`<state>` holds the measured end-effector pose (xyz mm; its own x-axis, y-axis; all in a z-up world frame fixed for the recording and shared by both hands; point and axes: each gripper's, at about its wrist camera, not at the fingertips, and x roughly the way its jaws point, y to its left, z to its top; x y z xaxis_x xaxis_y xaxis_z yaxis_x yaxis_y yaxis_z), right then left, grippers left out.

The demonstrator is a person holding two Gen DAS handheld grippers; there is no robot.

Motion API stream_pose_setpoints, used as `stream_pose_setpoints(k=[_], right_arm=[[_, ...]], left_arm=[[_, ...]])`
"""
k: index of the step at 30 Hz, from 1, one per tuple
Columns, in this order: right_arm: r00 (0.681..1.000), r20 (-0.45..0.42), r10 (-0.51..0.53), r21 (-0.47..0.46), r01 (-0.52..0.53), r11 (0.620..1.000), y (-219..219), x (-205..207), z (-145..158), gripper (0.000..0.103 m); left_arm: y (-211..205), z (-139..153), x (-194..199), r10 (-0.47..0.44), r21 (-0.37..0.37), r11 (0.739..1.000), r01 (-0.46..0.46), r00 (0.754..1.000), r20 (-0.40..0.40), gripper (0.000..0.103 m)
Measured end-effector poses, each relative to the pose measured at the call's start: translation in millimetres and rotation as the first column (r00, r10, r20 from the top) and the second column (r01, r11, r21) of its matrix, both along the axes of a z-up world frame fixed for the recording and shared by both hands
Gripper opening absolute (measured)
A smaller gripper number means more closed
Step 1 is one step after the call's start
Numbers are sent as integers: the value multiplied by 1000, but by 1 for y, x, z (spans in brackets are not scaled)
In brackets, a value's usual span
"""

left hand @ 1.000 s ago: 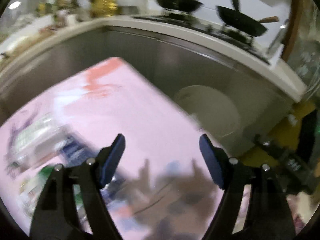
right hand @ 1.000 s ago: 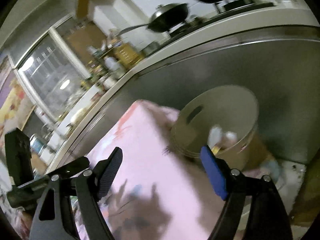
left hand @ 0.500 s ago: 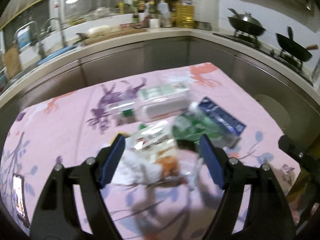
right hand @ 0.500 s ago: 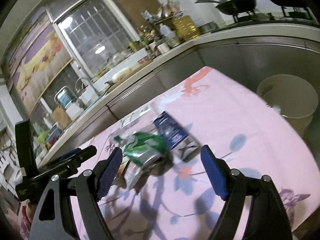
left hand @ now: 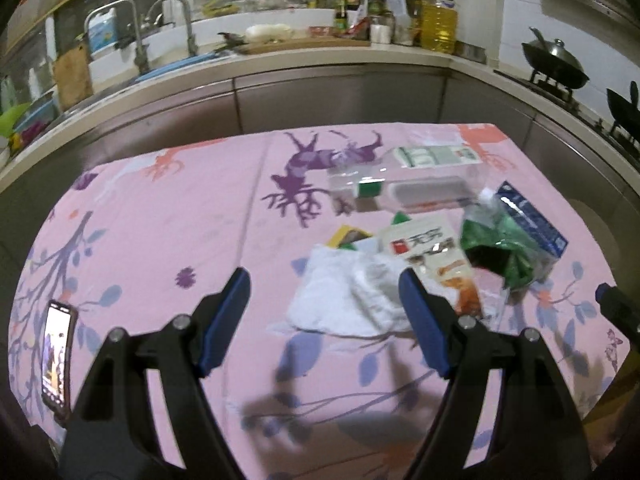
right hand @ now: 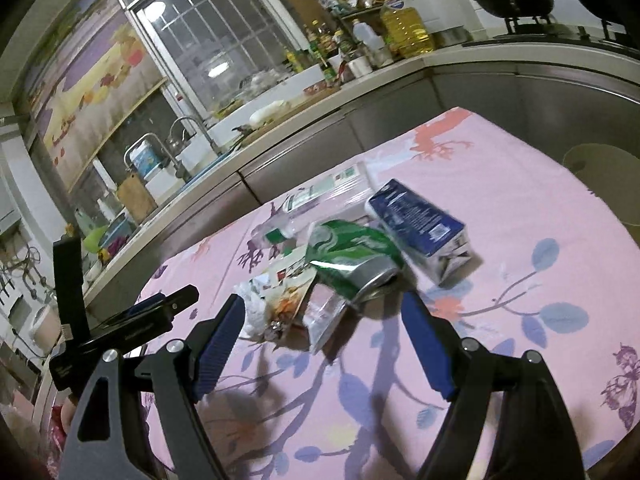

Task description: Collect trash

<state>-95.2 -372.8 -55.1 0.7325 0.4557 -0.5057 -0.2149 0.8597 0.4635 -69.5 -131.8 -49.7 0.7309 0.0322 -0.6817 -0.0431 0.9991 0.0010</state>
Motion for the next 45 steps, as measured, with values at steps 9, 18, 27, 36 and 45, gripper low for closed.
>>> stream_pose_setpoints(k=[9, 18, 27, 36, 45], right_arm=[[999, -35, 18, -16, -19, 1000, 15, 1, -8, 78], [998, -55, 32, -24, -34, 999, 23, 1, -15, 78], [997, -62, 36, -27, -37, 999, 25, 1, -17, 78], [997, -60, 42, -28, -43, 999, 29, 1, -16, 78], [997, -60, 41, -28, -42, 999, 29, 0, -16, 78]], left_arm=[[16, -14, 2, 26, 6, 1000, -26, 999, -29, 84], [25, -23, 1, 46, 0, 999, -46, 998, -45, 94], [30, -24, -1, 66, -1, 998, -66, 997, -37, 97], [31, -22, -5, 80, 11, 997, -80, 996, -29, 97], [29, -21, -7, 76, 25, 997, -76, 997, -32, 97]])
